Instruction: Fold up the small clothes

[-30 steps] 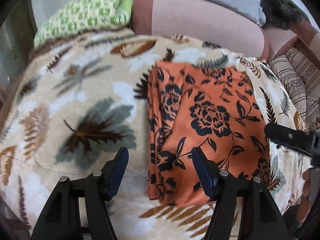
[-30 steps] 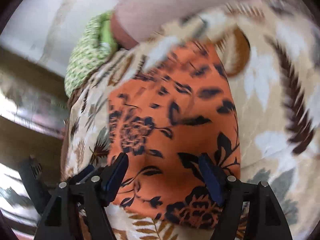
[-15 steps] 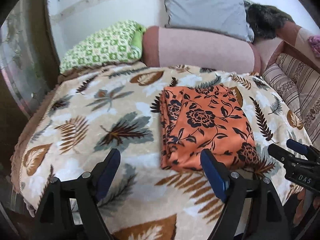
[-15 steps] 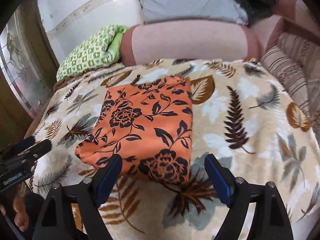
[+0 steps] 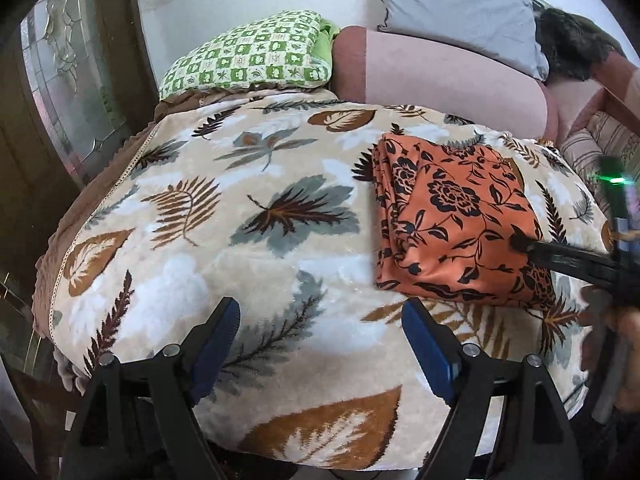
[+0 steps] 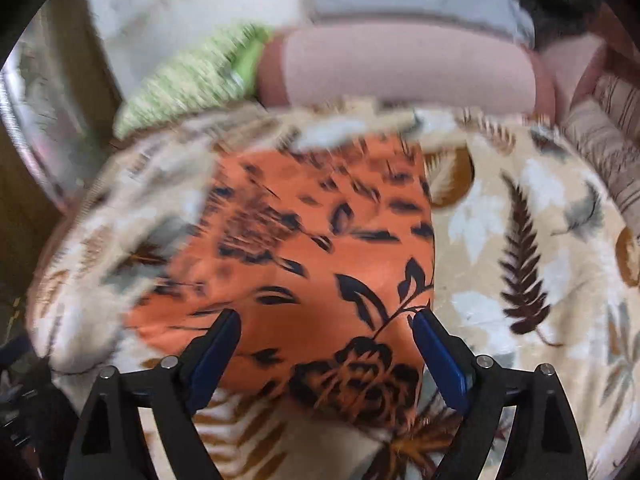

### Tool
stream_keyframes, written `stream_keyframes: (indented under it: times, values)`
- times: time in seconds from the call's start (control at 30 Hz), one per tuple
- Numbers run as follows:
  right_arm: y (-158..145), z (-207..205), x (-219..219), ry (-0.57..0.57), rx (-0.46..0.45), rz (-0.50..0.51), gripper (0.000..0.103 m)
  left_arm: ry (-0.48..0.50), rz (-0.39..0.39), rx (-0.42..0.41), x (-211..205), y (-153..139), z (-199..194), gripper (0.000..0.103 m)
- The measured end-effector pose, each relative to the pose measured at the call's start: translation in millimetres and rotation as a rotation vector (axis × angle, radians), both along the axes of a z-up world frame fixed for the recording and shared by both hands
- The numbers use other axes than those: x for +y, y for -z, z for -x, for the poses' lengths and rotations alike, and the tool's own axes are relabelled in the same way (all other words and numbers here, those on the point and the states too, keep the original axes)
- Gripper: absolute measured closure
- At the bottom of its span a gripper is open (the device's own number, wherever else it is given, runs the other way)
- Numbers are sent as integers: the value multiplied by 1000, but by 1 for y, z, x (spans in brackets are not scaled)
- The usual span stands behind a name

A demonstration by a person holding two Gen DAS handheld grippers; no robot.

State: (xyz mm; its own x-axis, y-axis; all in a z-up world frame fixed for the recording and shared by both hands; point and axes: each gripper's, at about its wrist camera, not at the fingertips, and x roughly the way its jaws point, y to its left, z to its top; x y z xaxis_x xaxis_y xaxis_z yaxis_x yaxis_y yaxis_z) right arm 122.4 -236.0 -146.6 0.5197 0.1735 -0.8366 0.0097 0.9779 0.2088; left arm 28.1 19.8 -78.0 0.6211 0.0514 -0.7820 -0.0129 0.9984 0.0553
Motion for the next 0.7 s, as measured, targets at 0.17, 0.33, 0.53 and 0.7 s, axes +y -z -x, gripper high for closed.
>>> stream_keyframes:
  times: [0.17, 0.33, 0.53, 0.7]
  values:
    - [-28, -24, -9, 31, -88, -73, 13, -8, -8, -20, 1, -7, -3, 20]
    - [14, -78, -12, 37, 131, -79, 13, -4, 0, -10, -1, -8, -13, 20]
    - [-12, -99, -14, 26, 32, -130, 12, -1, -2, 6, 1, -1, -29, 20]
    - [30, -139, -18, 44, 151, -61, 11, 4, 15, 31, -4, 6, -39, 20]
